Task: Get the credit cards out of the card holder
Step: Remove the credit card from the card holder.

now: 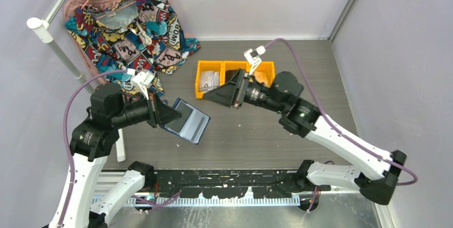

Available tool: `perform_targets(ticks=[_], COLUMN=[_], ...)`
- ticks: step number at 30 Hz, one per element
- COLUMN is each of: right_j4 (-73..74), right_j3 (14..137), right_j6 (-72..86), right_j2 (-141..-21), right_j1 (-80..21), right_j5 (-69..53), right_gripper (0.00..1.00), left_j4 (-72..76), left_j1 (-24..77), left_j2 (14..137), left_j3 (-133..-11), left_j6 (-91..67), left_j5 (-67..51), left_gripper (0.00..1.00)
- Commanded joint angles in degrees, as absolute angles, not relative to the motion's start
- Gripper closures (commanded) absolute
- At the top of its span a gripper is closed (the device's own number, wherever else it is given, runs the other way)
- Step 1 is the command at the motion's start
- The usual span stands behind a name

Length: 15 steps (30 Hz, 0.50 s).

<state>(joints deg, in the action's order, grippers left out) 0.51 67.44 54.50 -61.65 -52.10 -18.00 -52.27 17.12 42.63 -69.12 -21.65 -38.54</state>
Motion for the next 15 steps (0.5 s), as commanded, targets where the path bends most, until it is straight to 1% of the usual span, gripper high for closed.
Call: perform_targets(ticks=[1, 6, 15], right_j4=[-17.79, -21.75, -27.17], right_j3=[61.23, 59.13, 56.35], right_j6=[66.28, 67.77, 69.57], right_j2=[-66.94, -70.01, -71.89], right_j1=[-54.72, -56.20, -56.25], right_j5=[-22.22, -23.62, -23.75], right_gripper=[0.43, 0.44, 0.45], left_j4=[-42.06, -39.31, -35.63], left_j1=[17.05, 17.09, 17.06], left_j2=[41.62, 41.23, 41.30], left_j3=[-69.00, -68.87, -68.49], left_j6=[-29.03, -33.26, -39.70], left_j5=[-35.11, -36.39, -41.22], left_gripper=[1.00, 1.00, 1.00])
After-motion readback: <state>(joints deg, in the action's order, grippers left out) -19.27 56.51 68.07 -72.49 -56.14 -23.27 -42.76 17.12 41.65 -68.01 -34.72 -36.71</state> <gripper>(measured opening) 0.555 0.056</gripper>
